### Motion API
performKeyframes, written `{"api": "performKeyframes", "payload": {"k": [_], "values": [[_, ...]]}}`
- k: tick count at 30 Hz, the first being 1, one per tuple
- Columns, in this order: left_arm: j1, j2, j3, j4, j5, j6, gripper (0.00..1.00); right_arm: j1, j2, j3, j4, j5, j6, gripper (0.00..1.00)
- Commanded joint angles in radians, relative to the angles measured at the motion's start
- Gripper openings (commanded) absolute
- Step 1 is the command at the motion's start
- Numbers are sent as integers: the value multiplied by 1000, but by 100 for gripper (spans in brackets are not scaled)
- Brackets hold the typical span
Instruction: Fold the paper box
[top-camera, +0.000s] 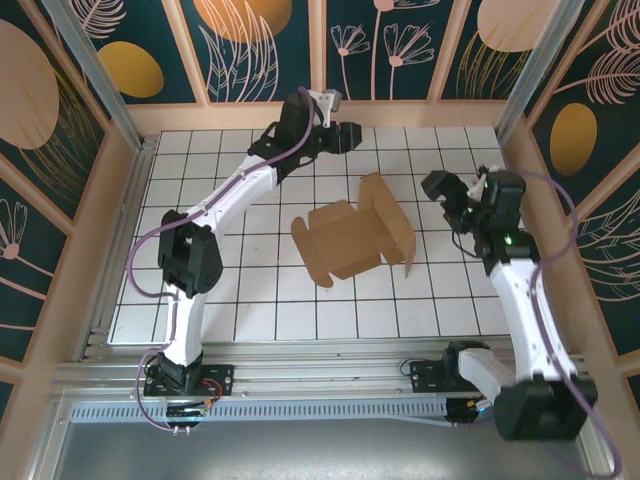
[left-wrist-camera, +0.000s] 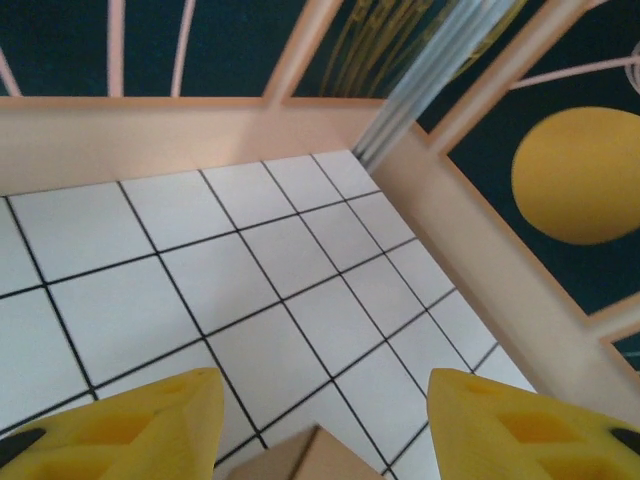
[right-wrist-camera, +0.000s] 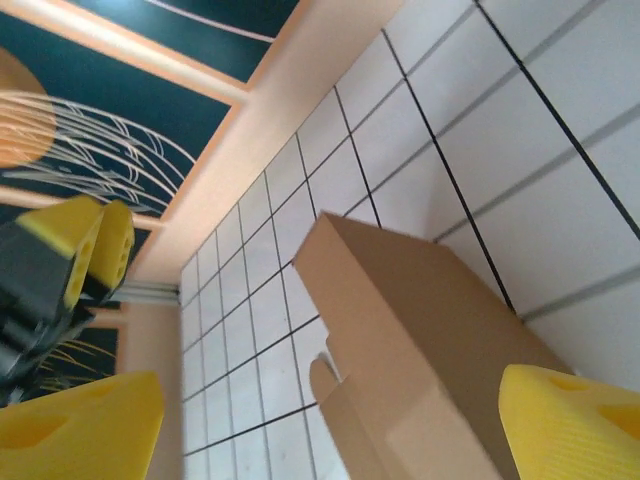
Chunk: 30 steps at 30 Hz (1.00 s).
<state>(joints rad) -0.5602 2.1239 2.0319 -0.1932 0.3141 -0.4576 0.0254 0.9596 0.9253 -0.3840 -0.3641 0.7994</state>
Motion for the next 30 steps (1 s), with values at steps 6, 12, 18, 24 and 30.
{"api": "performKeyframes", "payload": {"k": [6,12,18,24,30], "values": [[-4,145,185,-253,24,158,62,333,-23,24,-255,243,449,84],[2,131,121,-230,20,191,64,400,168,135,-298,297,604,75],[7,257,311,-374,89,202,68,397,298,184,-253,370,583,75],[7,313,330,-388,275,186,79,393,343,161,-202,415,572,77],[10,360,313,-277,313,143,83,375,355,115,-105,438,543,73]]}}
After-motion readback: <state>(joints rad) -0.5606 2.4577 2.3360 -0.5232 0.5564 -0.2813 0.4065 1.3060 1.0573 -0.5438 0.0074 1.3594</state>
